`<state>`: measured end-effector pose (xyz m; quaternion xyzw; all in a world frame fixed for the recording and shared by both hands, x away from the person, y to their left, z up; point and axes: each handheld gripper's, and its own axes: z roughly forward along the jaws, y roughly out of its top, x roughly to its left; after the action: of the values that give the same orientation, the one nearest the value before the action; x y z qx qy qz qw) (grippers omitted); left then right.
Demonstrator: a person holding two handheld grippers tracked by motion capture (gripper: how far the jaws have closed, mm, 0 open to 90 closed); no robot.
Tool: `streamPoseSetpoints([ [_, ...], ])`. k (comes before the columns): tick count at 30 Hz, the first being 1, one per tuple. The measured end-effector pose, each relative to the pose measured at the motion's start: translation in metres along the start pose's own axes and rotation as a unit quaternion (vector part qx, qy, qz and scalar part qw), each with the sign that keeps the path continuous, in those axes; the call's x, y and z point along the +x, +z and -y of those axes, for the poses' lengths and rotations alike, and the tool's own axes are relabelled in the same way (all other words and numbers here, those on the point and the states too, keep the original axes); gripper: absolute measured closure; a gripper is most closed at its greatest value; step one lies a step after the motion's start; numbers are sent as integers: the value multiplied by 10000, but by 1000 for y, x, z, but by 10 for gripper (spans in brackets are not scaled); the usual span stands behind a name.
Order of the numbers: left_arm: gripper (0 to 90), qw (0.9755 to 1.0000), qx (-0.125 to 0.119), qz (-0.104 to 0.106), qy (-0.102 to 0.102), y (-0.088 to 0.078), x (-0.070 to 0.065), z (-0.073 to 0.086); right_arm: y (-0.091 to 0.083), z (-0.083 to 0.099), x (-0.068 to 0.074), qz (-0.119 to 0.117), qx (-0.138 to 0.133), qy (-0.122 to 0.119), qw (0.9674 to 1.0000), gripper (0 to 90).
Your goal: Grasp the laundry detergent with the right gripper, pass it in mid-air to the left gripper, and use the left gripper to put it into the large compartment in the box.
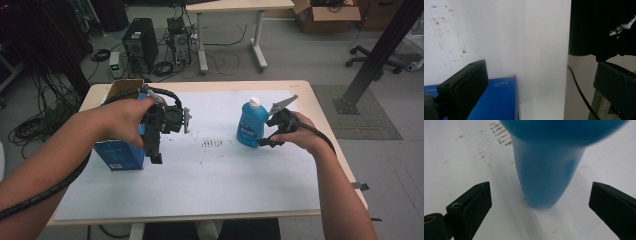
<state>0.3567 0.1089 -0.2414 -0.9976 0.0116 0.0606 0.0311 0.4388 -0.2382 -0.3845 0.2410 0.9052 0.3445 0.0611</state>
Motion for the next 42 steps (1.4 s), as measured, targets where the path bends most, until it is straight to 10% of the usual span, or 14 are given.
streamPoseSetpoints([
  [42, 2, 9999, -73, 70, 47, 1, -10, 6, 26, -6, 1, 84, -970, 210, 9950, 23],
])
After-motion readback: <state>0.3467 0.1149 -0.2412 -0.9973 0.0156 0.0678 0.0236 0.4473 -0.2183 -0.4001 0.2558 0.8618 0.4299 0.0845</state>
